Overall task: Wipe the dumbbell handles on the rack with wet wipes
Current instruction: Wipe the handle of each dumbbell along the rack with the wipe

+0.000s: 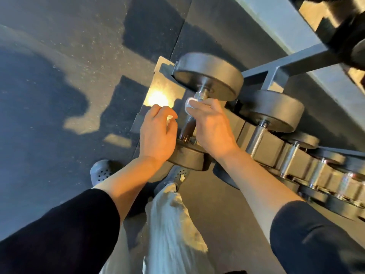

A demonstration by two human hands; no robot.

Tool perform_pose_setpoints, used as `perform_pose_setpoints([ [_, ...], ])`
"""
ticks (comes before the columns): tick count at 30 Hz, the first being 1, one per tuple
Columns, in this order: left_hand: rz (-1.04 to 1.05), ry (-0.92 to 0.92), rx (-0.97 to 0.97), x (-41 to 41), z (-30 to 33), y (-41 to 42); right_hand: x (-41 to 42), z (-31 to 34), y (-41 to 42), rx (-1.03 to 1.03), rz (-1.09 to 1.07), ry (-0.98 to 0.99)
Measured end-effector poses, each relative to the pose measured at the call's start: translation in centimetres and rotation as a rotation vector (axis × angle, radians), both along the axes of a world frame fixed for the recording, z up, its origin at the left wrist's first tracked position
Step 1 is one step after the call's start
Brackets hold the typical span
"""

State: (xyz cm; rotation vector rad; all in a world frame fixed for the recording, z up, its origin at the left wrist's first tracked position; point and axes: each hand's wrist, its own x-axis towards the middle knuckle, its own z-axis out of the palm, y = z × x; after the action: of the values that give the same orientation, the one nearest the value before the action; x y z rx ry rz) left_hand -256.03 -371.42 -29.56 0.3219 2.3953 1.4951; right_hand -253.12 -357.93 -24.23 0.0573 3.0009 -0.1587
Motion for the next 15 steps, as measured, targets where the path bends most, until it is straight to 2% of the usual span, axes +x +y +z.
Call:
perform_pose_setpoints([
  [7, -0.014, -0.015, 0.017, 0.1, -0.3, 0.1, 0.2, 0.1, -0.1, -0.130, -0.047, 0.031],
  [13, 0.016, -0.011, 0.034, 0.1, -0.5, 0.1, 1.1, 0.3, -0.6, -0.330, -0.172, -0.263],
  [15, 0.028, -0.018, 0.042, 0.1, -0.6, 0.1, 0.6, 0.6, -1.0, -0.328, -0.185, -0.159],
])
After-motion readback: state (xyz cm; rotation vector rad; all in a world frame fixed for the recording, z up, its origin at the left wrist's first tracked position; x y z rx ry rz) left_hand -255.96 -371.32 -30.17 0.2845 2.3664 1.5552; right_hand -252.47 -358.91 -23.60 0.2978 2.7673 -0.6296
